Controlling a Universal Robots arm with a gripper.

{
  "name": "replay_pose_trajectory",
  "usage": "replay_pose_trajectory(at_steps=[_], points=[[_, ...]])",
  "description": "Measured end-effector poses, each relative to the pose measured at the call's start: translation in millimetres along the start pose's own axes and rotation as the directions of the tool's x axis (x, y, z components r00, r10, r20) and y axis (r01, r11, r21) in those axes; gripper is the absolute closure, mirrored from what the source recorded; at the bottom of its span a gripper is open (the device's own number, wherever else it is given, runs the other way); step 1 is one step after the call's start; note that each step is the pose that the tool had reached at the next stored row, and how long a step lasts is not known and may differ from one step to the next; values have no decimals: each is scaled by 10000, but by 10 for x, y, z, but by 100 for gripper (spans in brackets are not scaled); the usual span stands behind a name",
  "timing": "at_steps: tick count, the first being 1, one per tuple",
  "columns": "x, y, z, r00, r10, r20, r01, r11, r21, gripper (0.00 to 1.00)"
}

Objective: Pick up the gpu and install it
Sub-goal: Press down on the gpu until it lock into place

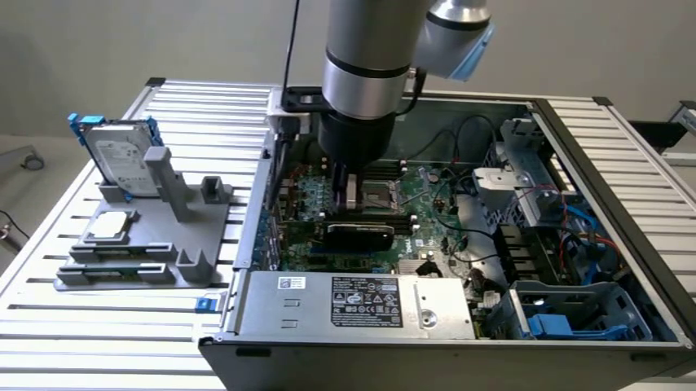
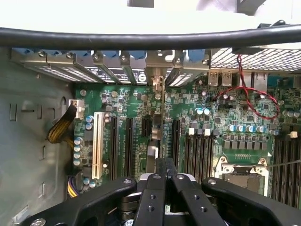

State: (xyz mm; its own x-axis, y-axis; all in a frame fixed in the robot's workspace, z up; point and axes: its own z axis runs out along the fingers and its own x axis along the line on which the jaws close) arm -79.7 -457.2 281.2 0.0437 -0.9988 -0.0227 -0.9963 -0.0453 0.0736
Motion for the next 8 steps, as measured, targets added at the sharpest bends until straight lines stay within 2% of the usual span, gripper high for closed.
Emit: replay_pose_trajectory(at_steps=[4,8], points=[[-8,-3,55,10000,-85,-35,86,9999,135,89],[-8,-6,82,9999,-134,-53,135,9997,180,89]])
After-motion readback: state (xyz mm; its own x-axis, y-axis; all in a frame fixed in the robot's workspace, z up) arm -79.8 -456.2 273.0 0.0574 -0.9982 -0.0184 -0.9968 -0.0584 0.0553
